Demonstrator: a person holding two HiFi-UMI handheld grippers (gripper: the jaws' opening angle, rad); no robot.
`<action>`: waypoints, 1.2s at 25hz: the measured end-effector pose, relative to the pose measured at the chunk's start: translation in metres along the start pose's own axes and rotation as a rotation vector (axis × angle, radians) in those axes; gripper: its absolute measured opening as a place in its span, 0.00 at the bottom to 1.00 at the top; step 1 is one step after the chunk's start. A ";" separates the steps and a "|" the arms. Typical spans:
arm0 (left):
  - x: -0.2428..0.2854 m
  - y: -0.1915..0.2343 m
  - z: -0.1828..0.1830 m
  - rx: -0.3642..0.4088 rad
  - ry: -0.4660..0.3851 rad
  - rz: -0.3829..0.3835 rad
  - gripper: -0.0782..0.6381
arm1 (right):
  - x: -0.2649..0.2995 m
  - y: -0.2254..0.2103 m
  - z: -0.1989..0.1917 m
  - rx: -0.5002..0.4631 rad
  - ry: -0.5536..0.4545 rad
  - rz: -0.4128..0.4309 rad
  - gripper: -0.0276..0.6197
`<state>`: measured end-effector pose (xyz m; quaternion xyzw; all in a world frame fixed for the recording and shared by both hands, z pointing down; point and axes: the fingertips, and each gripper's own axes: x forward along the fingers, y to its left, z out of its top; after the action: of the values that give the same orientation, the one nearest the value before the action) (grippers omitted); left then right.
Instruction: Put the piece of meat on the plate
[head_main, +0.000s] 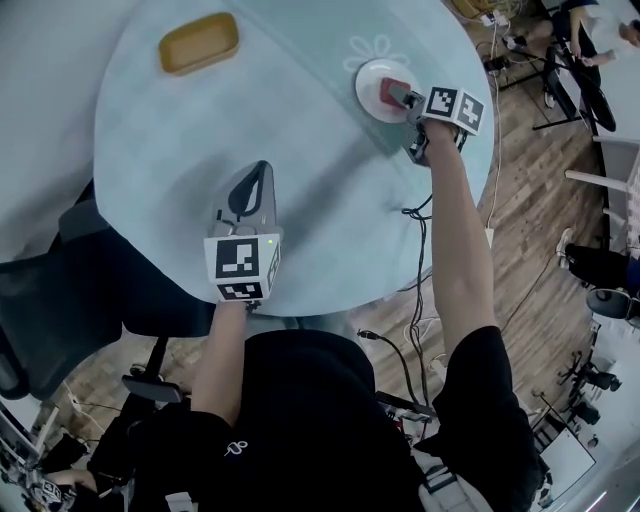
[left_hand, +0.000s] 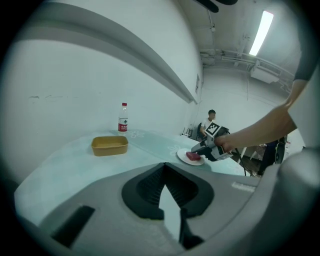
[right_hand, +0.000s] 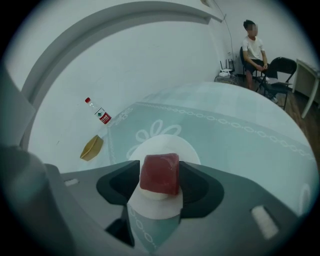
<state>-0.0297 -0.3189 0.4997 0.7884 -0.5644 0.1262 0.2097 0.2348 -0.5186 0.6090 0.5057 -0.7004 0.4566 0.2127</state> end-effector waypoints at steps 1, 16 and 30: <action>0.000 -0.002 0.002 0.003 -0.006 -0.006 0.11 | -0.008 -0.002 0.005 -0.014 -0.042 -0.033 0.43; -0.054 -0.079 0.112 0.096 -0.259 -0.076 0.11 | -0.316 0.155 -0.033 -0.423 -0.848 0.035 0.05; -0.103 -0.096 0.143 0.115 -0.430 -0.002 0.11 | -0.336 0.180 -0.073 -0.541 -0.859 0.020 0.05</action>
<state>0.0208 -0.2740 0.3108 0.8085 -0.5871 -0.0130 0.0394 0.1945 -0.2708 0.3134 0.5680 -0.8226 0.0117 0.0244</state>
